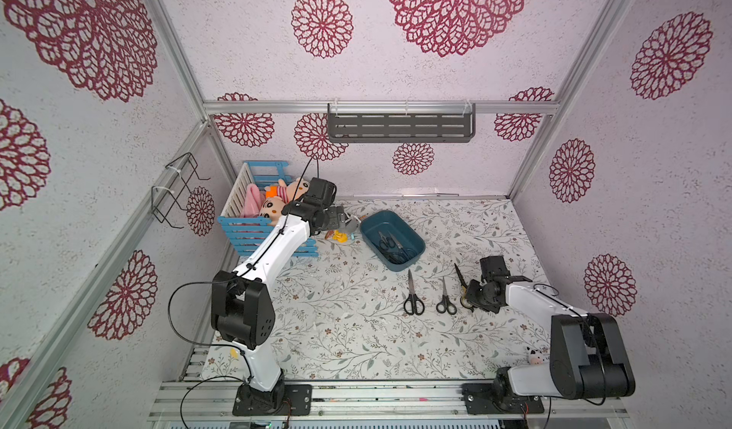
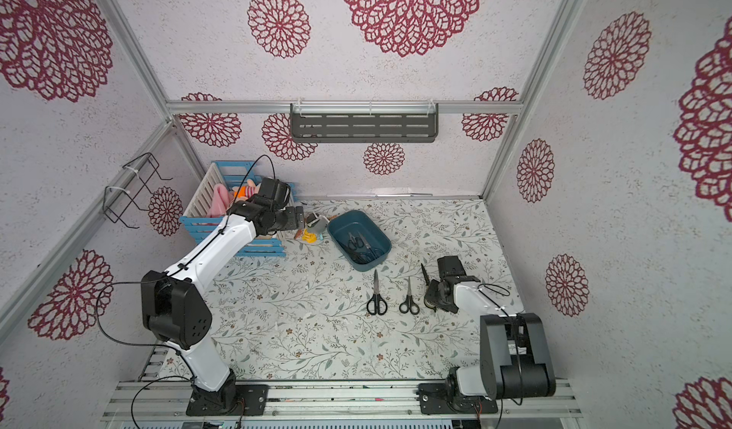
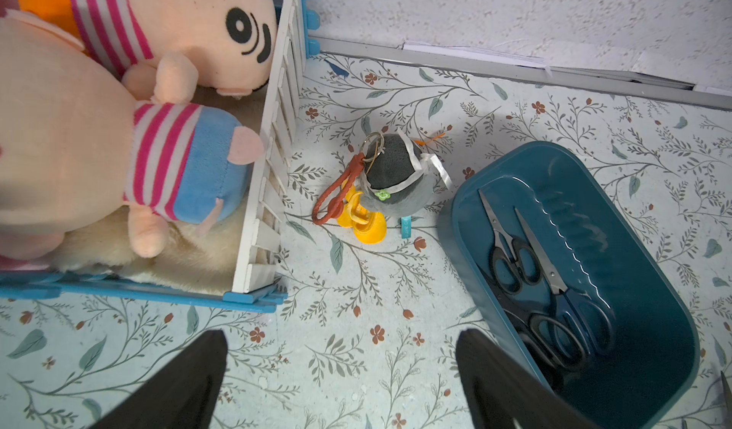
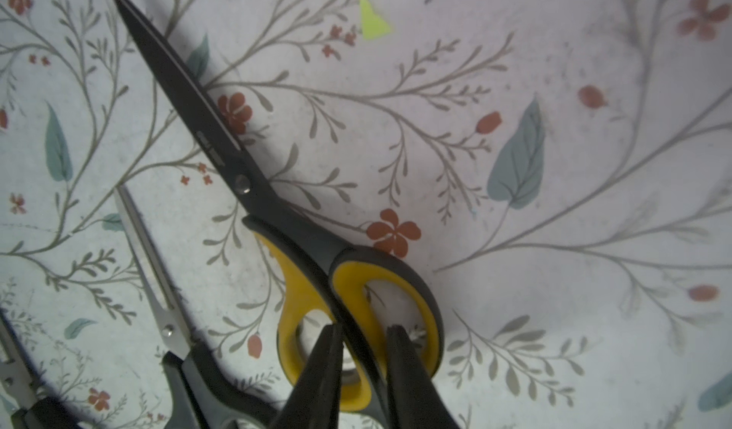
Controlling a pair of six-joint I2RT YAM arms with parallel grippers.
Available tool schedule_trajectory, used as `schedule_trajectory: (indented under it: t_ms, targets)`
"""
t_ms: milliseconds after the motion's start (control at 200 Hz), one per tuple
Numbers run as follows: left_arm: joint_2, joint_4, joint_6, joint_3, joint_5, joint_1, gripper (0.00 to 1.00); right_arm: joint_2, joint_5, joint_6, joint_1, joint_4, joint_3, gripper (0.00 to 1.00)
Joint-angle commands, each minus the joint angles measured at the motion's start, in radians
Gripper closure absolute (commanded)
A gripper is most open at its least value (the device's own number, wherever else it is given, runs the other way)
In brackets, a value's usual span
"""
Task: Take the scissors out of the storage box
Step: Adjust the scissors at the center of the board, then pick up the scissors from the storage box.
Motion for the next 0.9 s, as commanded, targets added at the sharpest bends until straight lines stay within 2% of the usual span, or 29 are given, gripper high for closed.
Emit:
schedule_trajectory:
  t_ms: [0,125,235,400,650,790,895]
  targets:
    - [0.024,0.015,0.007,0.038,0.013,0.008,0.03,-0.018,-0.004,0.035,0.008,-0.077,-0.03,0.76]
    - [0.037,0.005,0.016,0.064,0.016,0.008,0.03,-0.03,0.0,0.041,0.014,-0.093,-0.026,0.76]
    - [0.04,0.004,0.019,0.07,0.018,0.01,0.03,-0.03,0.011,0.036,0.014,-0.095,-0.015,0.71]
    - [0.042,0.001,0.017,0.08,0.024,0.009,0.03,-0.03,0.037,0.008,0.027,-0.14,0.094,0.67]
    - [0.076,-0.002,0.005,0.13,0.049,-0.021,0.03,0.036,0.093,-0.106,0.052,-0.223,0.42,0.67]
    - [0.114,0.01,-0.021,0.149,0.086,-0.071,0.02,0.164,0.082,-0.18,0.164,-0.197,0.631,0.65]
    - [0.19,0.0,-0.059,0.197,0.125,-0.115,0.0,0.335,0.065,-0.22,0.267,-0.193,0.835,0.65]
